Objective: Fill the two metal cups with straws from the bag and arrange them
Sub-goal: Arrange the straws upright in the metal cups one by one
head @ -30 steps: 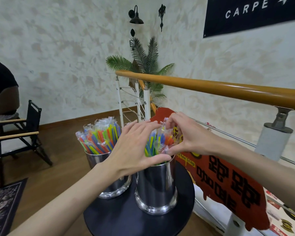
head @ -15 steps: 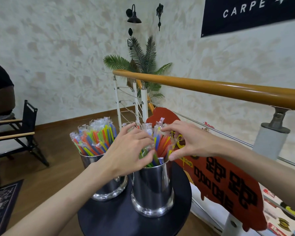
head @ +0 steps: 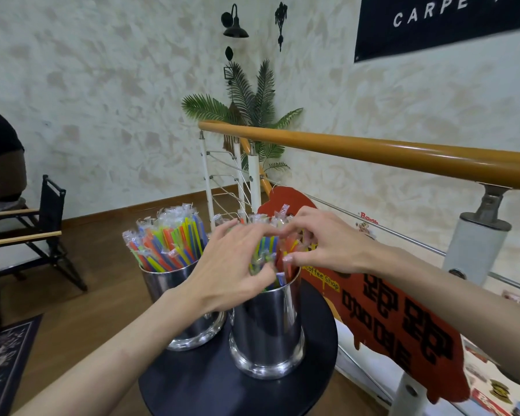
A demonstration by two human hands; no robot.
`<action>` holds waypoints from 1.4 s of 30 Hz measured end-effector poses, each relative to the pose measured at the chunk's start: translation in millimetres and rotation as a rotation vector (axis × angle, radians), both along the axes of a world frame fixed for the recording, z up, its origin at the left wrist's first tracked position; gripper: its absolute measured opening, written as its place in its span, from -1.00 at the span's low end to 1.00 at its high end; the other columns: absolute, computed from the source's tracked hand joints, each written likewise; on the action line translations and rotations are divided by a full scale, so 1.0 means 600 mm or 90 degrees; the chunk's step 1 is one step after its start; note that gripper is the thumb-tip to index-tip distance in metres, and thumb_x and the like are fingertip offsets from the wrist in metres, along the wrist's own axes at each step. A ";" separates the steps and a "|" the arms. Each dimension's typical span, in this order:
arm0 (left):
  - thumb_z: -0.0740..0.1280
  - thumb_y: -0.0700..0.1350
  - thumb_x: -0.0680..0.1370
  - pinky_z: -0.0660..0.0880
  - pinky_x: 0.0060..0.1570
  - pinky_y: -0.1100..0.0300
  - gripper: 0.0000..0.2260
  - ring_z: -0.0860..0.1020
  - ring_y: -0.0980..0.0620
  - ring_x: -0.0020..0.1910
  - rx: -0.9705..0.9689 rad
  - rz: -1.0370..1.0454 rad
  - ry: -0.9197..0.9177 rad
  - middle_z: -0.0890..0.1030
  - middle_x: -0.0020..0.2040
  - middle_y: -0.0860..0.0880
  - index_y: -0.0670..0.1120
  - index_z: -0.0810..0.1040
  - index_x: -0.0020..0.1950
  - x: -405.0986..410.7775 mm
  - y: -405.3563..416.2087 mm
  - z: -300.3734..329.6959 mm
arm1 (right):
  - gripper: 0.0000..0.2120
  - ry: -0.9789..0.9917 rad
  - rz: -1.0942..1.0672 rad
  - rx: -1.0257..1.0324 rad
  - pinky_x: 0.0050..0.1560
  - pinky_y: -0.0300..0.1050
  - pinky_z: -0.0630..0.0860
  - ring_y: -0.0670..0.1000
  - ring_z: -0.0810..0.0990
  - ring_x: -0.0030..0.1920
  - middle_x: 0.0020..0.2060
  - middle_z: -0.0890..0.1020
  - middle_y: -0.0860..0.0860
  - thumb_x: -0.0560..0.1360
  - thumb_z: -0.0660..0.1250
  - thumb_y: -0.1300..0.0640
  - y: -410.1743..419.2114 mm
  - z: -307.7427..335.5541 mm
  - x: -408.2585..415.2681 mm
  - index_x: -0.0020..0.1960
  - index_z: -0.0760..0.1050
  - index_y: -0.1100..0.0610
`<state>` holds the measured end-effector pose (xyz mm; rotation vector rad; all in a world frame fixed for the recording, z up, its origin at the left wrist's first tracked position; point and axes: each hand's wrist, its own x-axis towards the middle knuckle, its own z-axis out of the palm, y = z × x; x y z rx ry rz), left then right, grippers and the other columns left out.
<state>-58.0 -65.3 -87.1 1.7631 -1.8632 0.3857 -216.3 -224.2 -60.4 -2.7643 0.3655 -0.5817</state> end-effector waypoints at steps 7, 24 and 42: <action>0.10 0.56 0.43 0.11 0.52 0.01 -0.38 0.43 0.20 0.31 0.000 0.018 -0.065 0.52 0.29 0.19 0.12 0.46 0.19 -0.001 -0.004 -0.005 | -0.74 -0.047 0.003 -0.026 -0.09 -0.15 0.46 -0.15 0.50 -0.13 -0.04 0.49 -0.08 0.39 0.57 -0.11 0.002 -0.009 0.014 0.00 0.59 -0.08; 0.36 -0.16 0.50 0.36 0.03 0.17 -0.70 0.49 0.26 -0.24 -0.093 0.044 0.124 0.57 -0.21 0.13 0.01 0.44 0.20 0.008 -0.023 -0.002 | -0.63 -0.008 -0.003 -0.019 -0.15 -0.21 0.51 -0.12 0.60 -0.20 -0.06 0.56 -0.10 0.41 0.59 0.08 -0.020 0.001 -0.010 0.18 0.61 -0.03; 0.15 0.47 0.43 0.19 0.44 0.07 -0.57 0.54 0.07 0.21 -0.020 0.126 -0.072 0.64 0.15 0.10 0.12 0.36 -0.19 0.022 -0.018 -0.009 | -0.72 -0.040 -0.012 -0.012 -0.17 -0.27 0.50 -0.16 0.58 -0.15 -0.08 0.55 -0.16 0.40 0.61 0.01 -0.017 -0.001 -0.009 0.03 0.59 -0.03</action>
